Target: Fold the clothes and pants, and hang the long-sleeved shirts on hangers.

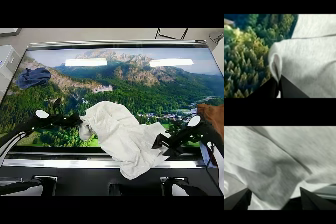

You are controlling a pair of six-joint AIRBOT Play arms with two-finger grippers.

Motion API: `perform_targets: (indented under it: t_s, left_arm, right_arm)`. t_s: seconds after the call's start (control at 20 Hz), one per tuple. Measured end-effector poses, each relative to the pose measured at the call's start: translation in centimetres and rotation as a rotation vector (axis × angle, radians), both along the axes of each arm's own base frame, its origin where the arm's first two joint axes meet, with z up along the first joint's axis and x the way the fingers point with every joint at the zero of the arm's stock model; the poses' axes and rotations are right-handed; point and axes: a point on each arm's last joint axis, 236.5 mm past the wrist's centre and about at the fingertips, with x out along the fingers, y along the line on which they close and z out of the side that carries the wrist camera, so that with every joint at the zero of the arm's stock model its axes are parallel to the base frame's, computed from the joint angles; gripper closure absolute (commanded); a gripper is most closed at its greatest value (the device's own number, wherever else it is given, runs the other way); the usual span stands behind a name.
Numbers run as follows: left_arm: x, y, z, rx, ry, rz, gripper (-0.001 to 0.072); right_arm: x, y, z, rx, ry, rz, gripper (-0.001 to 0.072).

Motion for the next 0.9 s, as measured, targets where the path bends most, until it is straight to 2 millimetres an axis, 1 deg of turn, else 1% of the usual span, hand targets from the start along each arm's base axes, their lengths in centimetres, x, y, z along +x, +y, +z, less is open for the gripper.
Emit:
perform_targets:
  t_s: [0.05,0.1,0.2,0.25,0.3,0.35,0.4,0.45,0.5,0.55,0.6,0.65,0.7,0.75,0.8,0.85,0.9]
  left_arm:
    - [0.2,0.0,0.0,0.003,-0.007,0.006,0.0688]
    - [0.4,0.0,0.1,0.005,-0.016,0.01,0.0689]
    - [0.5,-0.2,0.7,0.003,-0.03,0.007,0.0689]
    - [1.0,-0.2,1.5,0.004,-0.057,0.002,0.069]
    - [1.7,0.0,2.6,0.009,-0.099,-0.007,0.069]
    - [2.9,0.2,4.5,0.015,-0.163,-0.011,0.069]
    - [4.1,0.7,6.9,0.022,-0.234,-0.013,0.069]
    - [5.7,1.4,10.2,0.034,-0.326,-0.008,0.069]
    - [7.2,2.4,14.0,0.047,-0.425,0.006,0.069]
    - [8.5,3.6,18.7,0.062,-0.539,0.027,0.0689]
    - [9.4,5.0,23.6,0.08,-0.652,0.051,0.069]
    - [9.7,6.5,29.4,0.098,-0.779,0.083,0.0689]
    - [9.3,8.0,35.1,0.119,-0.903,0.116,0.0689]
    - [8.3,9.1,40.0,0.14,-1.008,0.144,0.069]
    - [6.7,10.1,44.5,0.163,-1.107,0.168,0.0689]
    - [4.6,10.8,49.0,0.185,-1.209,0.193,0.0689]
    - [2.3,11.2,52.7,0.206,-1.3,0.216,0.0689]
  right_arm:
    - [0.2,0.4,-0.2,0.012,-0.009,-0.015,0.045]
    - [0.4,0.7,-0.4,0.023,-0.017,-0.032,0.0659]
    - [1.0,1.0,-0.3,0.036,-0.041,-0.045,0.0665]
    - [1.6,1.1,0.0,0.041,-0.063,-0.041,0.0665]
    - [2.8,0.9,0.7,0.042,-0.105,-0.032,0.0665]
    - [4.6,0.6,2.0,0.035,-0.164,-0.02,0.0665]
    - [6.8,0.1,3.7,0.022,-0.242,-0.01,0.0665]
    - [9.7,-0.5,6.4,0.0,-0.354,0.0,0.0665]
    - [12.7,-1.2,9.6,-0.032,-0.481,0.011,0.0664]
    - [16.2,-2.1,14.1,-0.076,-0.647,0.01,0.0664]
    - [19.0,-3.0,19.2,-0.121,-0.811,0.005,0.0664]
    - [21.3,-3.7,25.3,-0.172,-0.994,-0.003,0.0664]
    - [22.6,-4.3,31.7,-0.218,-1.171,-0.02,0.0664]
    - [22.8,-4.6,37.3,-0.253,-1.32,-0.033,0.0664]
    - [22.2,-4.6,42.3,-0.281,-1.451,-0.044,0.0664]
    - [21.1,-4.5,47.0,-0.306,-1.569,-0.056,0.0664]
    - [19.7,-4.4,50.3,-0.323,-1.657,-0.066,0.0664]
